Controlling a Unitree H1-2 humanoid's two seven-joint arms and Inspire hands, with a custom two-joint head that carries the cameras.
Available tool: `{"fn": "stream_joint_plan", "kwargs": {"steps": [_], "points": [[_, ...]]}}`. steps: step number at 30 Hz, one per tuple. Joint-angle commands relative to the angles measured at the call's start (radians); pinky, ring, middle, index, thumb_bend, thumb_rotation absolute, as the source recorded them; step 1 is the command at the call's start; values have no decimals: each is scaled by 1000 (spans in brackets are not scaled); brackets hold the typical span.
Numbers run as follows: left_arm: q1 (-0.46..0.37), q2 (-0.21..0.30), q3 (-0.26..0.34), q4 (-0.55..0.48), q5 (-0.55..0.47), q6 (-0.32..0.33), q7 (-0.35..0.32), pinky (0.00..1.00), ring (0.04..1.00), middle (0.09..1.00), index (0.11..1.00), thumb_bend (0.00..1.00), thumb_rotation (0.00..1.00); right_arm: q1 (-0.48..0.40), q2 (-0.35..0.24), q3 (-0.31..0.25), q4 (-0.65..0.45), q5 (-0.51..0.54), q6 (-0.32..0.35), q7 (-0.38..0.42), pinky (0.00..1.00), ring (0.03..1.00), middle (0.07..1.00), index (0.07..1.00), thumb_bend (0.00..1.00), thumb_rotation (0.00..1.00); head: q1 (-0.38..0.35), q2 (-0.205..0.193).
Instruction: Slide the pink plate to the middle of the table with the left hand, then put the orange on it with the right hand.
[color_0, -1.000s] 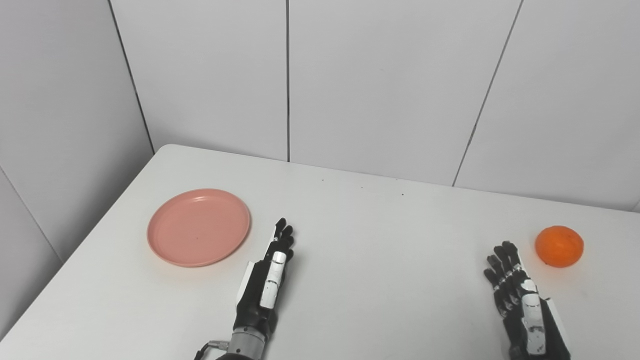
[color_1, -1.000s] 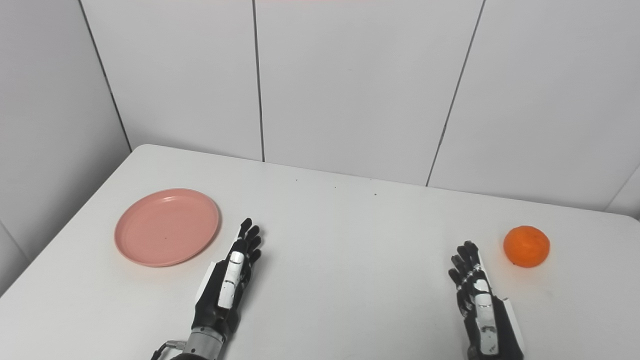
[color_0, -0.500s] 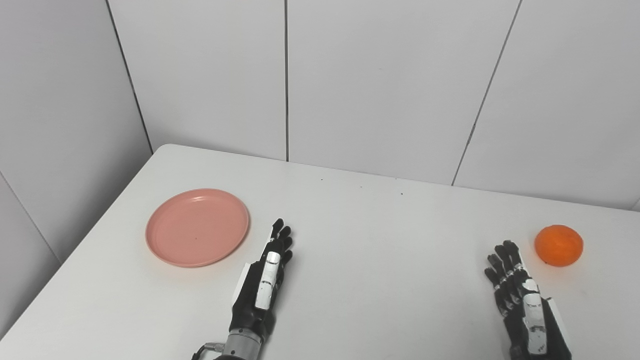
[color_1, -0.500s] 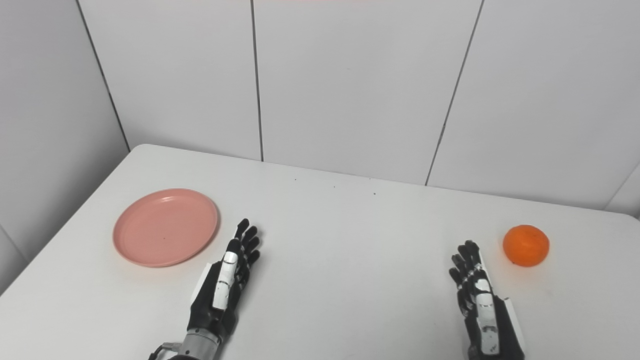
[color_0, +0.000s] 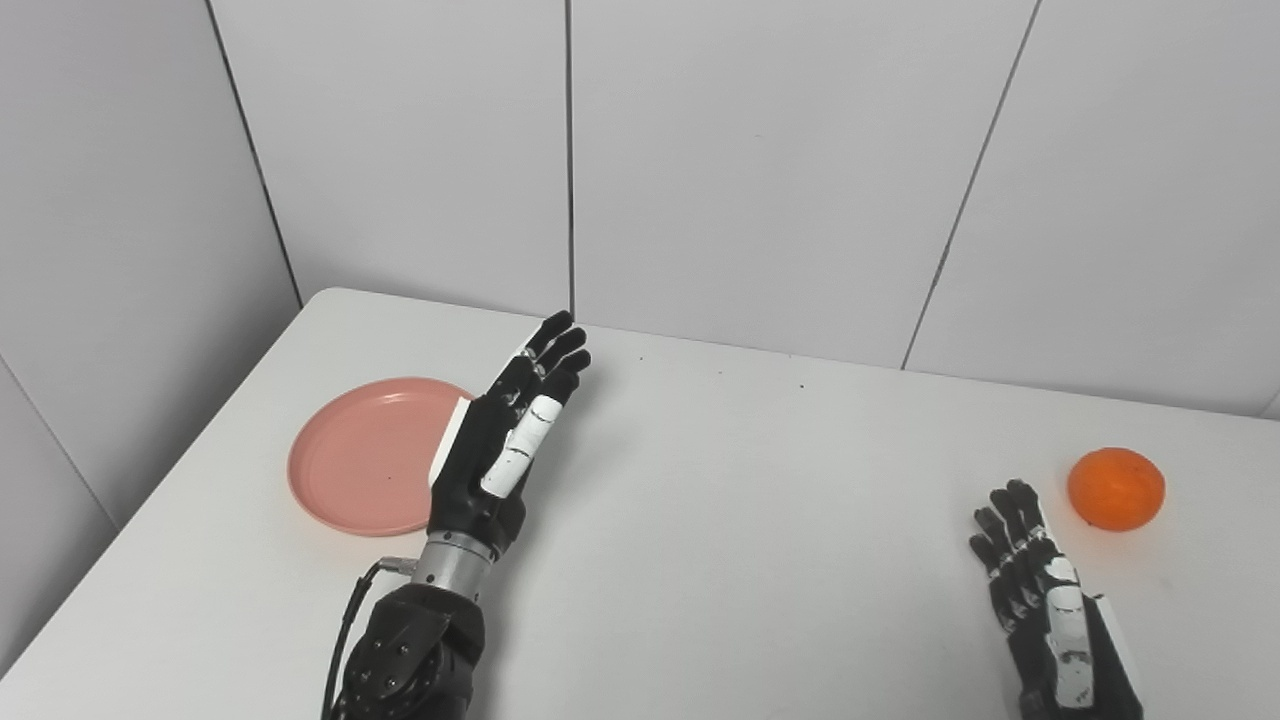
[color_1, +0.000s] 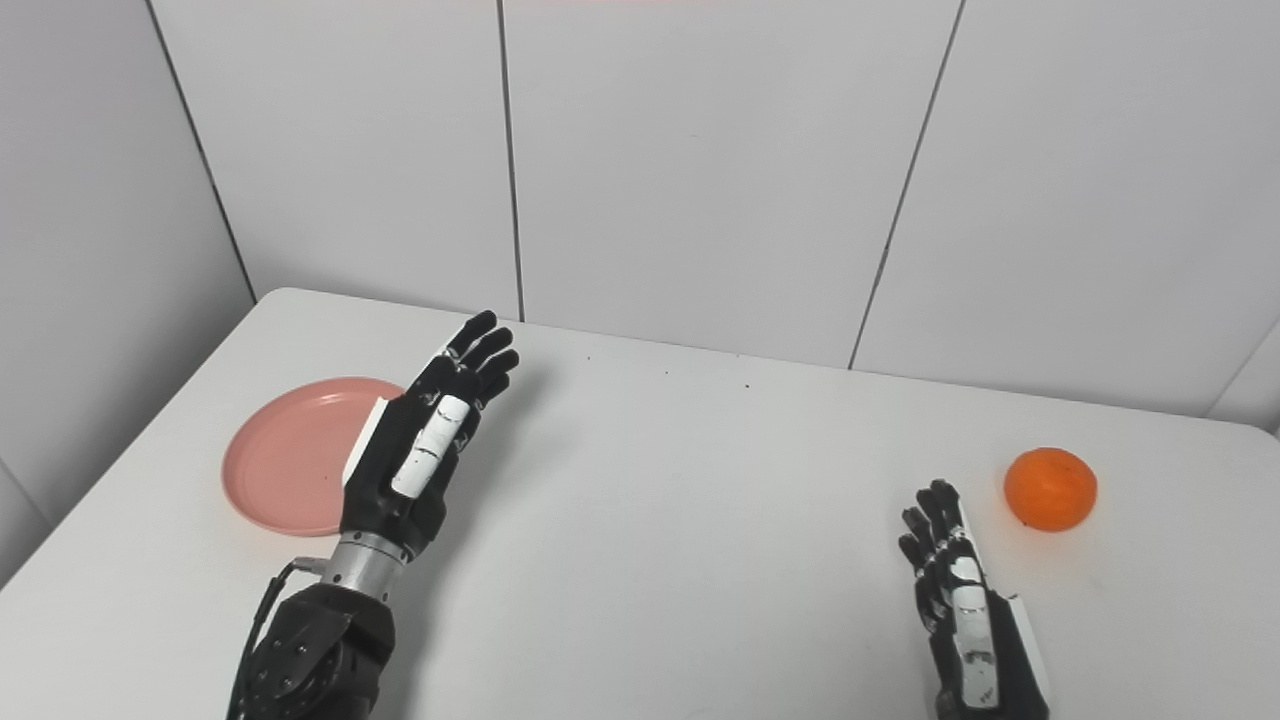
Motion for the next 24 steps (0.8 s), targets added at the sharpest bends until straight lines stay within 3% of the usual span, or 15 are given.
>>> {"fn": "stream_joint_plan", "kwargs": {"steps": [1, 5, 9, 16, 21, 24], "points": [[-72, 55, 17, -38, -30, -6, -33, 923, 886, 881, 842, 791, 656, 60, 18, 4, 106, -4, -40, 6, 1000, 987, 1000, 1000, 664, 1000, 0, 1], [-120, 133, 47, -15, -71, -10, -76, 838, 856, 840, 818, 837, 657, 57, 24, 3, 114, -8, -45, 3, 1000, 981, 1000, 1000, 664, 1000, -10, 1], [-168, 196, 94, 30, -130, -29, -110, 847, 836, 826, 813, 824, 648, 62, 34, 6, 99, -14, -33, -4, 1000, 977, 1000, 1000, 670, 1000, -18, 6], [-230, 274, 151, 51, -175, -7, -124, 814, 880, 870, 839, 798, 583, 71, 47, 10, 78, -26, -26, -12, 979, 966, 993, 998, 665, 1000, -31, 16], [-260, 333, 189, 139, -193, -54, -169, 794, 879, 892, 861, 779, 585, 73, 58, 10, 74, -30, -24, -23, 970, 960, 983, 986, 666, 1000, -37, 19], [-274, 365, 206, 200, -182, -79, -181, 837, 886, 912, 884, 796, 599, 72, 60, 11, 73, -33, -26, -26, 961, 954, 977, 981, 673, 1000, -41, 21]]}}
